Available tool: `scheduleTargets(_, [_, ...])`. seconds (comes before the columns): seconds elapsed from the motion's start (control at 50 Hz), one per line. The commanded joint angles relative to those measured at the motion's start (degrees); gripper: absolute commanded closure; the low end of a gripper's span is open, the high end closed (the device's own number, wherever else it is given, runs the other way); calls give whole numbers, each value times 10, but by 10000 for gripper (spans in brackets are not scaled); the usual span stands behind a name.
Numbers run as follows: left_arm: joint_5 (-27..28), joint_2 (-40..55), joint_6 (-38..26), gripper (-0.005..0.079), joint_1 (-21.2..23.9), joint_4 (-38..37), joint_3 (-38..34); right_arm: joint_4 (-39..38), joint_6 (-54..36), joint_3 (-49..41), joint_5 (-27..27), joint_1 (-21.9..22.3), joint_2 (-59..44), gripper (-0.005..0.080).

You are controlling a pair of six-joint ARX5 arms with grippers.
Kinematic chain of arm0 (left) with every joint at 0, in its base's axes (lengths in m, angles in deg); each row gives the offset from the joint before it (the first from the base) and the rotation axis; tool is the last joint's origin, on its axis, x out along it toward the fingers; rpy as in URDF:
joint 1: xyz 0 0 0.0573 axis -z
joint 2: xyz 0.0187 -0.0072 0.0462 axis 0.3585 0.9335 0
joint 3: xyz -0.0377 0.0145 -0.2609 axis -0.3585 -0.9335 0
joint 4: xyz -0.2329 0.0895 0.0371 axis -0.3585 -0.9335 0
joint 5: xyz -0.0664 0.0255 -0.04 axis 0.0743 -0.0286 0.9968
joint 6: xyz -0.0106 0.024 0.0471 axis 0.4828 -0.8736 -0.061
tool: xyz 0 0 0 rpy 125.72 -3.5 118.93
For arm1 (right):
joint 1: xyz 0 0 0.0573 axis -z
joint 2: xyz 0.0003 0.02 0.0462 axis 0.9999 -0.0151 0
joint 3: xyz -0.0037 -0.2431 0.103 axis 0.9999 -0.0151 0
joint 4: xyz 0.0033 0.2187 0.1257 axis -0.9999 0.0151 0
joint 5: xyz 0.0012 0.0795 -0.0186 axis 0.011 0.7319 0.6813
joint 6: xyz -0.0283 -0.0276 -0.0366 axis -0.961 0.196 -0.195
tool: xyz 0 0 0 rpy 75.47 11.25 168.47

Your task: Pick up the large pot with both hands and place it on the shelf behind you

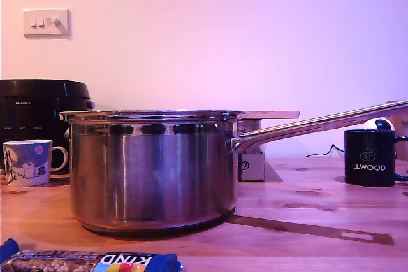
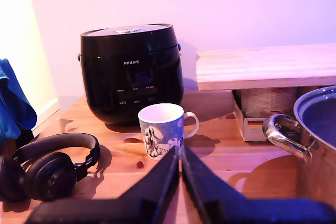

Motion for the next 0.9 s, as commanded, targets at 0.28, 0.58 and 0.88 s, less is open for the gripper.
scheduleTargets(0.28, [100,-8,-31,764,-35,-186,7,92,78,0,-12,19,3,765])
scheduleTargets(0.58, [175,-8,144,764,-33,-46,9,29,156,27,59,19,3,765])
scheduleTargets(0.88, [283,0,203,764,-33,-44,99,68,159,152,198,19,-3,765])
